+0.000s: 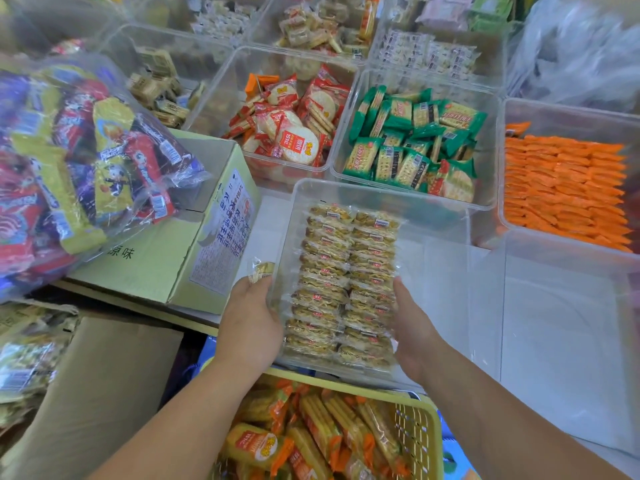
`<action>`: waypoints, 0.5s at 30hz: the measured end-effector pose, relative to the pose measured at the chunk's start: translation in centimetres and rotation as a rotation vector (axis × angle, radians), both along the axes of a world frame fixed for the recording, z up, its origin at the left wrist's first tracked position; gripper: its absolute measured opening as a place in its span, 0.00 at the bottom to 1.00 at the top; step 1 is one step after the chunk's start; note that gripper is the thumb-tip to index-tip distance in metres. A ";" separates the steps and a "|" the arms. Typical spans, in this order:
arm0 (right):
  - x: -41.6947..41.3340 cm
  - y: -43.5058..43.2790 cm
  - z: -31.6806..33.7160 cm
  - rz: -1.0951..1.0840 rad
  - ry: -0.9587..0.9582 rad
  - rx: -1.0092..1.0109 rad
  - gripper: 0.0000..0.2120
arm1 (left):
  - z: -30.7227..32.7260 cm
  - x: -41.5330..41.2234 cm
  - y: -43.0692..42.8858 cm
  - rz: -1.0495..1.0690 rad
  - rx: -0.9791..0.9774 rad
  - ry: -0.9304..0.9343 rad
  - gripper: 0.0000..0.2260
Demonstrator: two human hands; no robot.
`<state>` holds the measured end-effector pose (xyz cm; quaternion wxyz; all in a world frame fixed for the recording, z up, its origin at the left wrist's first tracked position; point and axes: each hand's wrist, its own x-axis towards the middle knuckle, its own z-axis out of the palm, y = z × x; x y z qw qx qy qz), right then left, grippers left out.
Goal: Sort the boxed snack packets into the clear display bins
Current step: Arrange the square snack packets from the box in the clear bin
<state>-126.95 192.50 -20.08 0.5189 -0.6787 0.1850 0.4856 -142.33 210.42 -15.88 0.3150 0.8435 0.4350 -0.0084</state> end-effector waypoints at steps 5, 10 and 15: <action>-0.4 0.0 2.4 -0.012 -0.028 0.008 0.38 | 1.0 0.1 0.4 0.069 -0.083 -0.031 0.22; -1.1 -1.7 6.8 0.003 -0.420 0.095 0.23 | 4.7 -1.7 -0.7 -0.298 0.402 -0.286 0.23; -4.0 -3.3 11.5 0.176 -0.218 0.597 0.31 | 6.4 -4.1 -4.2 -0.873 0.636 -0.383 0.18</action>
